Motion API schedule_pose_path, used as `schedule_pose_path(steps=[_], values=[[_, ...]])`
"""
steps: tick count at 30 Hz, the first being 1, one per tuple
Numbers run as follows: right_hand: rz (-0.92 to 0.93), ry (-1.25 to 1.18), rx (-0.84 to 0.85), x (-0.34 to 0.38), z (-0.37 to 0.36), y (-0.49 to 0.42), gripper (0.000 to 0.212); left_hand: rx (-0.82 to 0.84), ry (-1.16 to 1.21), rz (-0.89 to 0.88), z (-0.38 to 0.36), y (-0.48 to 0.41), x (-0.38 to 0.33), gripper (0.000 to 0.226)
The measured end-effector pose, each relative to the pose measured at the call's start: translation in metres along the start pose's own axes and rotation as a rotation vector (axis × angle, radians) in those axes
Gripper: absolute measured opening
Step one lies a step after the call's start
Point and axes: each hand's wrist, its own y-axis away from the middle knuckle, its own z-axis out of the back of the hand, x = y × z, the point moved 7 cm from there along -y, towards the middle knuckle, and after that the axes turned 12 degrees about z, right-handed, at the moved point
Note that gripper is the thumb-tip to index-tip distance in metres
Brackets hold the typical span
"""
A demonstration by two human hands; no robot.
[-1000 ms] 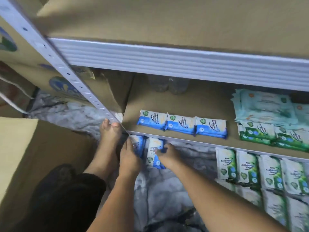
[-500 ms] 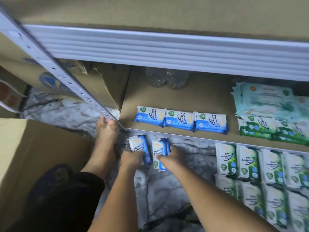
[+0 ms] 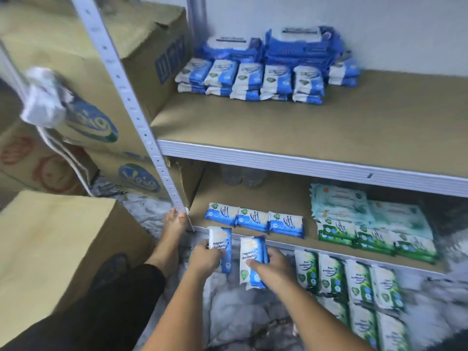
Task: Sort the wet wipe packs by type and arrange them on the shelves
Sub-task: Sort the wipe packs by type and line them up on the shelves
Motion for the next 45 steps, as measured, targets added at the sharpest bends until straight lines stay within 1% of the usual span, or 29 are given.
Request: schedule_pose_path(steps=[3,6,8,10,12,14,17,21,22,24,25,28,30,32,34,37,39,41,43,45], values=[[0.076,-0.082,-0.037,0.028,0.027,0.021,0.032,-0.035,-0.017,-0.123,0.013,0.051,-0.027,0.039],[0.17,-0.147,-0.095,0.061,0.052,0.042,0.035,-0.055,-0.012,-0.234,0.019,0.107,-0.053,0.03],[0.242,-0.204,-0.139,0.085,0.068,0.056,0.048,-0.065,0.009,-0.322,0.02,0.146,-0.071,0.019],[0.314,-0.238,-0.149,0.111,0.083,0.07,0.062,-0.075,0.02,-0.406,0.024,0.177,-0.088,0.013],[0.387,-0.267,-0.149,0.139,0.099,0.083,0.064,-0.067,0.002,-0.465,0.028,0.204,-0.104,0.01],[0.458,-0.309,-0.161,0.164,0.117,0.09,0.062,-0.037,0.016,-0.491,0.031,0.228,-0.121,0.014],[0.522,-0.307,-0.173,0.202,0.144,0.096,0.069,-0.034,0.051,-0.533,0.035,0.251,-0.152,0.015],[0.563,-0.392,-0.148,0.245,0.172,0.085,0.054,0.018,0.052,-0.544,0.033,0.26,-0.196,0.026],[0.557,-0.385,-0.149,0.253,0.178,0.079,0.056,0.032,0.047,-0.536,0.031,0.258,-0.207,0.026],[0.534,-0.348,-0.156,0.264,0.187,0.063,0.062,0.046,0.064,-0.532,0.028,0.253,-0.229,0.021],[0.524,-0.349,-0.161,0.267,0.19,0.055,0.059,0.035,0.071,-0.54,0.027,0.251,-0.24,0.018],[0.509,-0.411,-0.168,0.279,0.195,0.031,0.033,-0.037,0.024,-0.562,0.023,0.237,-0.269,0.014],[0.494,-0.434,-0.196,0.28,0.195,0.012,0.028,-0.063,0.005,-0.566,0.02,0.222,-0.282,0.012],[0.471,-0.354,-0.235,0.277,0.192,-0.004,0.029,-0.102,-0.042,-0.566,0.017,0.207,-0.291,0.01],[0.443,-0.167,-0.274,0.273,0.193,-0.016,0.03,-0.15,-0.138,-0.557,0.015,0.193,-0.297,0.017],[0.382,0.094,-0.254,0.269,0.197,-0.027,0.032,-0.258,-0.325,-0.469,0.015,0.168,-0.301,0.039],[0.353,0.189,-0.3,0.267,0.206,-0.033,0.036,-0.333,-0.491,-0.428,0.017,0.159,-0.302,0.062],[0.363,0.233,-0.34,0.267,0.214,-0.032,0.033,-0.301,-0.474,-0.43,0.022,0.153,-0.303,0.076],[0.41,0.239,-0.334,0.268,0.216,-0.028,0.031,-0.249,-0.423,-0.482,0.024,0.153,-0.302,0.076],[0.485,0.27,-0.369,0.27,0.215,-0.019,0.05,-0.28,-0.43,-0.591,0.026,0.162,-0.301,0.075]])
